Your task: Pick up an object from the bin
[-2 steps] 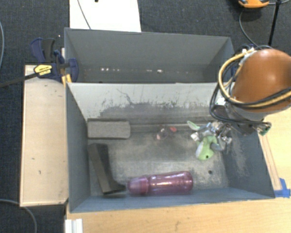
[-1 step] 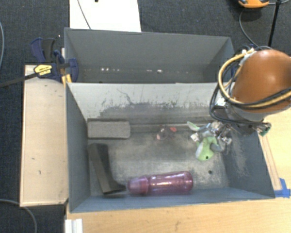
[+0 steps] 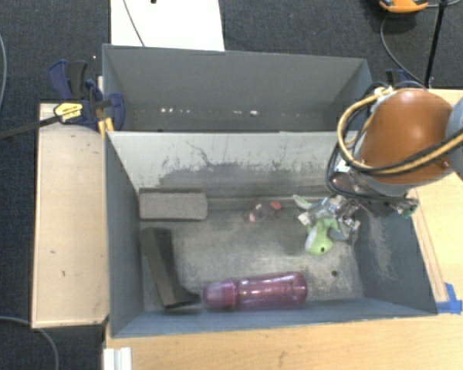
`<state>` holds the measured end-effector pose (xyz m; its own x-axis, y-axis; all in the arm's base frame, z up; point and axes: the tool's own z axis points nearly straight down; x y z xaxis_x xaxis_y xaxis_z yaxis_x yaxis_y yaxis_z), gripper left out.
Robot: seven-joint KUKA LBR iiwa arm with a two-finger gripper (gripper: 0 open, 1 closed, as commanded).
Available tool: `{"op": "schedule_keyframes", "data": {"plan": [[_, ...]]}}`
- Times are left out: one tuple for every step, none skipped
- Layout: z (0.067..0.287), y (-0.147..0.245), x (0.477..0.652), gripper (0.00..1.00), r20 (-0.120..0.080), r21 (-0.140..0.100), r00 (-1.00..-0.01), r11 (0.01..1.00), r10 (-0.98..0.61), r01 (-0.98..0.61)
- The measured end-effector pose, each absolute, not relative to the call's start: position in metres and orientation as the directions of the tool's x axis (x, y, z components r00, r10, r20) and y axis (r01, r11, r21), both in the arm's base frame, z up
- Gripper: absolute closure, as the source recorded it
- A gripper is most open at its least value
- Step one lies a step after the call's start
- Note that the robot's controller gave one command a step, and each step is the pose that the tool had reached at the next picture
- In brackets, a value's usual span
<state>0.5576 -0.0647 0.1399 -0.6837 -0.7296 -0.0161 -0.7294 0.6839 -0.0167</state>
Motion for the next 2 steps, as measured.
{"op": "schedule_keyframes", "data": {"plan": [[0.3069, -0.0771, 0.5413, 1.00, -0.014, -0.010, -0.720, 0.720, -0.694, -0.694], [0.3092, -0.0780, 0.5410, 1.00, -0.015, -0.012, -0.722, 0.722, -0.692, -0.692]]}}
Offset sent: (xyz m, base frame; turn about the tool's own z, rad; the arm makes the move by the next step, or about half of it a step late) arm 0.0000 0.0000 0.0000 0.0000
